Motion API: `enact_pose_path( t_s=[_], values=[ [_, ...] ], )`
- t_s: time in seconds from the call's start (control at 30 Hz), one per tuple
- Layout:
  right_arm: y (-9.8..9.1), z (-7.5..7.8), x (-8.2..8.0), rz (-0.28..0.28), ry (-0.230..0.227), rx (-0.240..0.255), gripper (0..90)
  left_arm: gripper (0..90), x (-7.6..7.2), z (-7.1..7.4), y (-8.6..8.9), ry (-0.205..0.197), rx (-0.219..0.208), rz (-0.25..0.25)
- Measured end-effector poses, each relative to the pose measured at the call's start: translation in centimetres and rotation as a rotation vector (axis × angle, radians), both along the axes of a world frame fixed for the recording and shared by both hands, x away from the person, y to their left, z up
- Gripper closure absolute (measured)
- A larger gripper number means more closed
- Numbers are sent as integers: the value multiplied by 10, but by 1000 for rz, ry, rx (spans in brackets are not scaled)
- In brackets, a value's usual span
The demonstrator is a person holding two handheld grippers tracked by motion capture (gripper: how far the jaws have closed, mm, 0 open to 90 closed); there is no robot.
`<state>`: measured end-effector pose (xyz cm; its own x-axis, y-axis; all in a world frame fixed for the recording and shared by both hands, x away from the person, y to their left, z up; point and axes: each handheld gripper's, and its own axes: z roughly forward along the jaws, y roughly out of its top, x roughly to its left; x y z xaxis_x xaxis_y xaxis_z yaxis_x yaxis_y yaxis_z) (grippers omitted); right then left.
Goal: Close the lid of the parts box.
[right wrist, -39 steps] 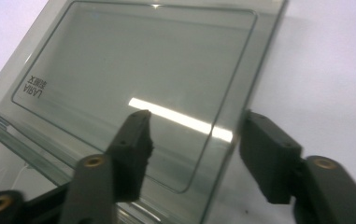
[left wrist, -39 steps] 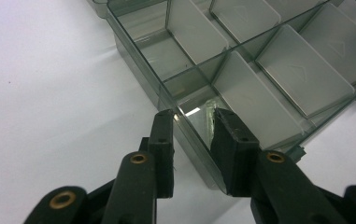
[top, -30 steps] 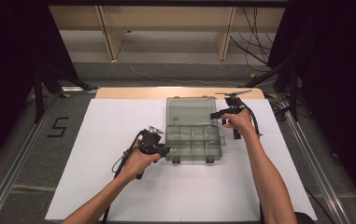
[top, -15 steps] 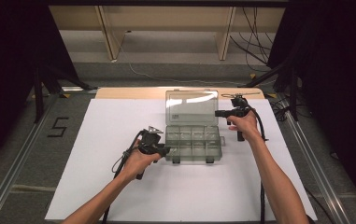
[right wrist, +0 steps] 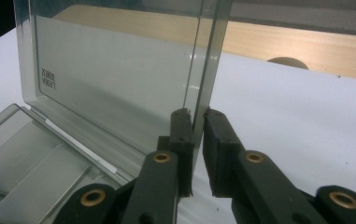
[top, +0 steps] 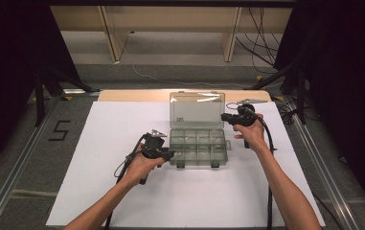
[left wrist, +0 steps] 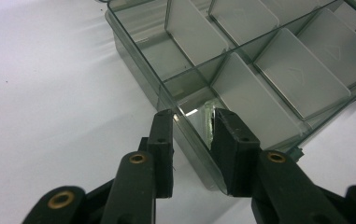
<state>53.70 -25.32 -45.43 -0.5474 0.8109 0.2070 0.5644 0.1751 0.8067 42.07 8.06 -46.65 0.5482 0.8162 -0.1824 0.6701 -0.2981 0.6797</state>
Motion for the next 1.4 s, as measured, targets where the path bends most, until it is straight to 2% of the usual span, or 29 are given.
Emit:
enact_pose_path(
  t_s=[0.17, 0.2, 0.3, 0.53, 0.57, 0.73, 0.77, 0.9, 0.97, 1.03, 1.07, 1.1, 1.13, 1.2, 1.27, 1.33, 1.4],
  values=[
    [-1, -1, -4, 22, -51, -26, 826, 678, 0, 0, 0, -2, 0, -4],
    [0, -2, -5, 11, -62, -18, 827, 677, 0, 0, 0, -2, 0, -5],
    [1, -2, -7, 9, -65, -30, 826, 677, 0, 0, 0, -4, 2, -8],
    [2, -3, -11, 18, -118, -53, 826, 676, 0, 0, 1, -9, 3, -12],
    [3, -3, -12, 18, -111, -49, 826, 676, 0, 0, 0, -11, 5, -13],
    [3, -5, -15, 15, -161, -72, 823, 676, 0, 0, 1, -13, 7, -16],
    [3, -4, -17, 18, -156, -76, 822, 676, 0, 0, 1, -14, 8, -18],
    [4, -6, -19, 14, -184, -85, 822, 673, 0, 0, 0, -13, 7, -13],
    [4, -6, -20, 15, -175, -84, 822, 676, 0, 0, 1, -10, 4, -14],
    [5, -8, -19, 9, -204, -83, 821, 676, 0, 0, 1, -12, 5, -15],
    [5, -8, -20, 15, -181, -74, 820, 673, 0, 0, 1, -15, 13, -18],
    [5, -8, -20, 7, -187, -98, 818, 673, 0, 0, 1, -17, 13, -16],
    [6, -9, -20, 14, -181, -92, 818, 673, 0, 1, 1, -20, 10, -21],
    [5, -9, -20, 17, -195, -105, 818, 655, 0, 1, 2, -21, 6, -12],
    [6, -9, -21, 14, -177, -100, 818, 611, 1, 3, 3, -21, 6, -3],
    [6, -9, -21, 4, -201, -111, 819, 587, 1, 4, 4, -25, 2, -4],
    [6, -9, -22, 2, -201, -111, 820, 526, 1, 4, 5, -26, 9, 10]
  ],
)
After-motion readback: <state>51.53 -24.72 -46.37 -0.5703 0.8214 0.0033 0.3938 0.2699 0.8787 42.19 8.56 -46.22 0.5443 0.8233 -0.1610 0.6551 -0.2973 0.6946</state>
